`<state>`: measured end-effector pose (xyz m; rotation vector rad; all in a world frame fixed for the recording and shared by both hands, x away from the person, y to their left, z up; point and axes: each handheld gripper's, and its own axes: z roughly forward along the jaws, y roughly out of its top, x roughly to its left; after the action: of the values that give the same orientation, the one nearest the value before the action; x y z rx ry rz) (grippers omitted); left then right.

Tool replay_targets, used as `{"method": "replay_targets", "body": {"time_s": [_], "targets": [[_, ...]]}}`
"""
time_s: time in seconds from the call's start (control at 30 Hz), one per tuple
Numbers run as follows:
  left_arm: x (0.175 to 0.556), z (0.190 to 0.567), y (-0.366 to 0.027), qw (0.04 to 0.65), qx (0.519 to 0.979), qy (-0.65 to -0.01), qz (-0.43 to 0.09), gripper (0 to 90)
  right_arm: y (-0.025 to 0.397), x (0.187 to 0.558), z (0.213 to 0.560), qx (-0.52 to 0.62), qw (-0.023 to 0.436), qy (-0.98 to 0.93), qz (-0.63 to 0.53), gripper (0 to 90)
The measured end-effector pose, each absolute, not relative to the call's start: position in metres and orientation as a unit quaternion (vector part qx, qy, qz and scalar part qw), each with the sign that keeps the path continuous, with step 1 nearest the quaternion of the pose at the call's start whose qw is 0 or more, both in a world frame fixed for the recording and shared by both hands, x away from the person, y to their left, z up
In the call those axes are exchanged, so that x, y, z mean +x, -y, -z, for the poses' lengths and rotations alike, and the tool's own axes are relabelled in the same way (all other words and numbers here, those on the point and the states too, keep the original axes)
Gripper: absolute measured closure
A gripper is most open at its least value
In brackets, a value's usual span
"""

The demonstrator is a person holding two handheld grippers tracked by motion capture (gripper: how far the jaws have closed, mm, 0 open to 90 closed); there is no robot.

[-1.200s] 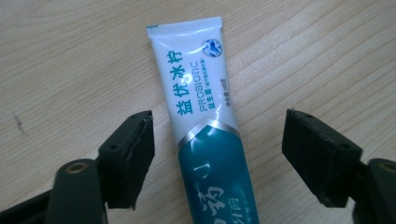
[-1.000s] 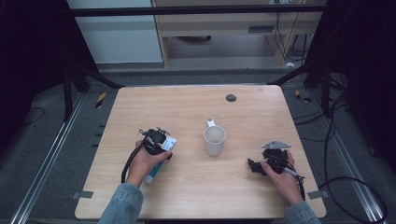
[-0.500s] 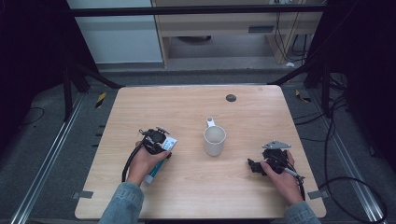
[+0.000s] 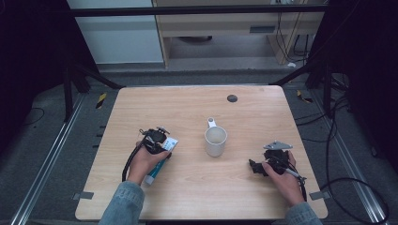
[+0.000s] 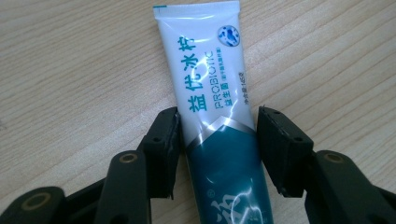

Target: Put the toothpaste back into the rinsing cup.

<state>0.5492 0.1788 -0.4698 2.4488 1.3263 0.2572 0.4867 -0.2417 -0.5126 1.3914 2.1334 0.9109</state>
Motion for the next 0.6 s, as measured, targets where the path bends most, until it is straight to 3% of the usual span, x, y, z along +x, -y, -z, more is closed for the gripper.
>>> {"method": "replay_targets", "body": {"time_s": [0.6], "targets": [[0.5492,0.4688,-0.1746,0.165,0.872,-0.452,-0.092,57.8,0.2419,0.4870,0.5126,0.500,0.217,-0.771,-0.329,0.6]]}}
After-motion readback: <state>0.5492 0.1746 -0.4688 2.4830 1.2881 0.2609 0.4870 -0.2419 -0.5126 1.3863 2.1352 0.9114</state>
